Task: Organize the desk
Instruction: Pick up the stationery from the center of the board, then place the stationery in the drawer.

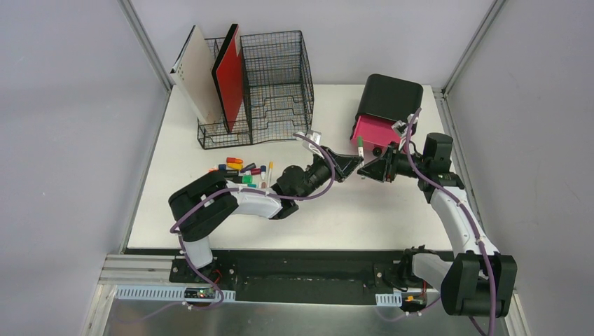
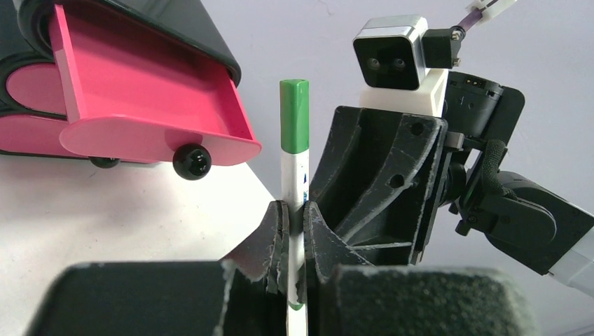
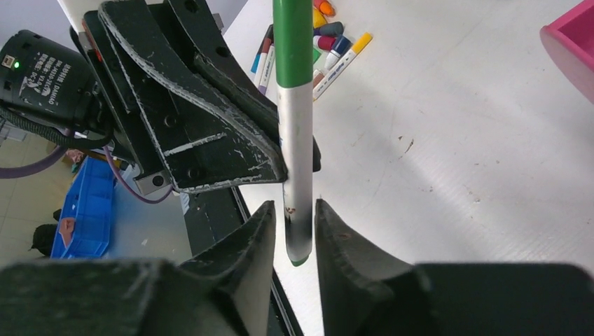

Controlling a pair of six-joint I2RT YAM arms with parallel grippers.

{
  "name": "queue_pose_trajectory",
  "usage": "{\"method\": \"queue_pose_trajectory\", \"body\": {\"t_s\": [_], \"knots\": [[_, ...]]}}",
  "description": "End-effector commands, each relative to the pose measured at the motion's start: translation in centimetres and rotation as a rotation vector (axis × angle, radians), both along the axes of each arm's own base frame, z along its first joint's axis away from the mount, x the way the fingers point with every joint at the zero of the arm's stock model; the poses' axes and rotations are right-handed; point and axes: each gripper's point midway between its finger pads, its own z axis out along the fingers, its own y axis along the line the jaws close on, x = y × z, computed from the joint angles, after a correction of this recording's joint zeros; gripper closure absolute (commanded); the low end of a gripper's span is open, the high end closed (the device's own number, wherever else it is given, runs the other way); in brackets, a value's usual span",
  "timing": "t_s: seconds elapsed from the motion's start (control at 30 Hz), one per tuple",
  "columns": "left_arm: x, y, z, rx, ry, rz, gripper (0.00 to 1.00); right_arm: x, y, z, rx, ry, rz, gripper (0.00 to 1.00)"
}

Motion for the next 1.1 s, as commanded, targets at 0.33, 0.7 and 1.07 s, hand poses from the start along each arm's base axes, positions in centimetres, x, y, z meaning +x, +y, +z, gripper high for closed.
{"method": "queue_pose_trajectory", "body": {"t_s": [0.33, 0.7, 1.07], "knots": [[-0.6, 0.9, 3.6, 0.016, -0.056, -0.074, 0.53, -1.4, -0.3, 2.3, -0.097, -0.198, 0.102, 1.0], [-1.6, 8.1, 3.1, 0.521, 0.026, -0.298, 0.34, 3.3, -6.5, 2.0, -0.585, -0.362, -0.066, 1.0], [-3.6, 16.7, 2.0, 0.887, -0.227, -0.17, 0.01, 11.8, -13.4, 2.1, -1.033, -0.4, -0.11, 1.0]]}}
